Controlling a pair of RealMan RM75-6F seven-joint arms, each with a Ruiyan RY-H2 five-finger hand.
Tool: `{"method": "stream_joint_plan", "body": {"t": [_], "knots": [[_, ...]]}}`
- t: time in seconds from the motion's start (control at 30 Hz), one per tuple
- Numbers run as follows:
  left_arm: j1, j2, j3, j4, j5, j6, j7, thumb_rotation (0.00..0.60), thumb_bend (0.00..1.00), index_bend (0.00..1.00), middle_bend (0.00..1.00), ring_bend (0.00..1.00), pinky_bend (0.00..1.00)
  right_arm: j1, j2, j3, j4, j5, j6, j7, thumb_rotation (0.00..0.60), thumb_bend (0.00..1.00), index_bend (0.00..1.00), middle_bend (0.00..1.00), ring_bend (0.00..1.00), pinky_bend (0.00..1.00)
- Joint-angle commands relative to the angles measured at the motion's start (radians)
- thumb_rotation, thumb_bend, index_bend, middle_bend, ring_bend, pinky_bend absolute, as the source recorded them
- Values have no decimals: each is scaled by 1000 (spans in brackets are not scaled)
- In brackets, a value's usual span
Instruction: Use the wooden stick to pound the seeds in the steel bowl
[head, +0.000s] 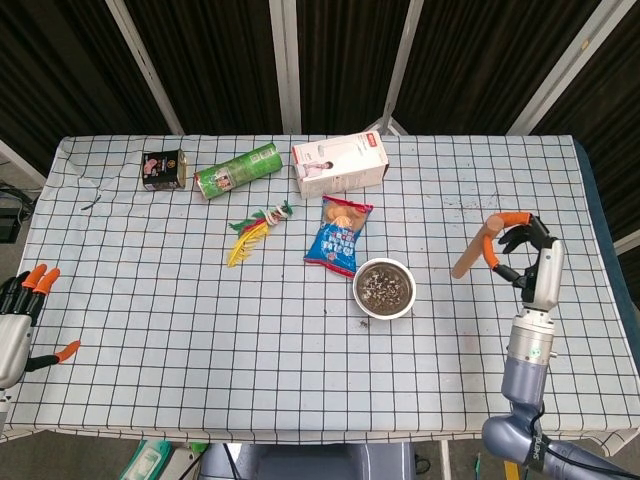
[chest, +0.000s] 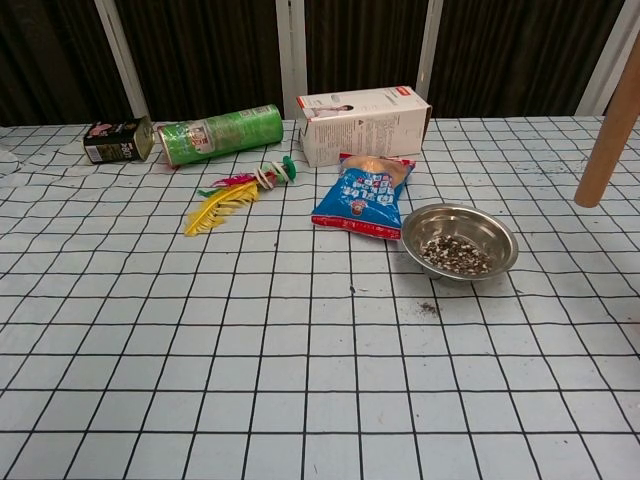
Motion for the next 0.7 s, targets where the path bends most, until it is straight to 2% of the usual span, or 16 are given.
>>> {"method": "stream_joint_plan", "body": {"t": [0.03,0.3,0.7], "knots": [[0,0,0,-1,0,0,2,600,197,19,0,0,0,11,-29,2,-1,-14,19,8,600,859,739,647,596,660],[-2,1,-1,-1,-1,-3,0,600,197,19,0,0,0,63,-179,2,71,-57,85,47,600,859,738,647,596,660],[-7,3,-2,1,-8,-14,-3,600,198,20,0,0,0,117,-326,-2,193,-54,80,91,600,858,739,647,596,660]]}}
